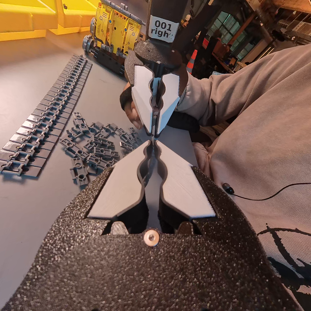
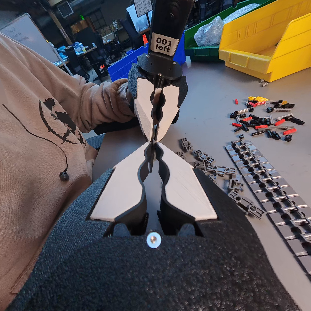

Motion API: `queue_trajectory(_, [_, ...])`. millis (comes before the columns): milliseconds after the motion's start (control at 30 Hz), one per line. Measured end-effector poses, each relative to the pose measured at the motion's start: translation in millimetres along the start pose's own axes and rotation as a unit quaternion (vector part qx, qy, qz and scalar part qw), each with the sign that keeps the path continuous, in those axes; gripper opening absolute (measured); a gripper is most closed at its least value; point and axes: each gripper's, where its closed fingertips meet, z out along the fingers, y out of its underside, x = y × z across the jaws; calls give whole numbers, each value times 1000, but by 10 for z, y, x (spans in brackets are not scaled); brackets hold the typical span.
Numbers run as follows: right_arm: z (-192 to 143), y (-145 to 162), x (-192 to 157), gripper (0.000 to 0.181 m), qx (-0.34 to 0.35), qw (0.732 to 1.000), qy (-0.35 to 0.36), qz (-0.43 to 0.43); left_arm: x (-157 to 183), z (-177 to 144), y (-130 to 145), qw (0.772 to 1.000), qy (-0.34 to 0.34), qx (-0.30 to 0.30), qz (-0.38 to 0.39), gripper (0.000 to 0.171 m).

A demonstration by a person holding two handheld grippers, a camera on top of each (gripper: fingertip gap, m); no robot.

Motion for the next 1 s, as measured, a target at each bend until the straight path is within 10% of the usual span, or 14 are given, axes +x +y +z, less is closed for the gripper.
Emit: queue_trajectory(1000, [19, 94, 33, 0, -65, 967, 108, -220, -195, 72, 49, 997, -50, 10, -58, 0])
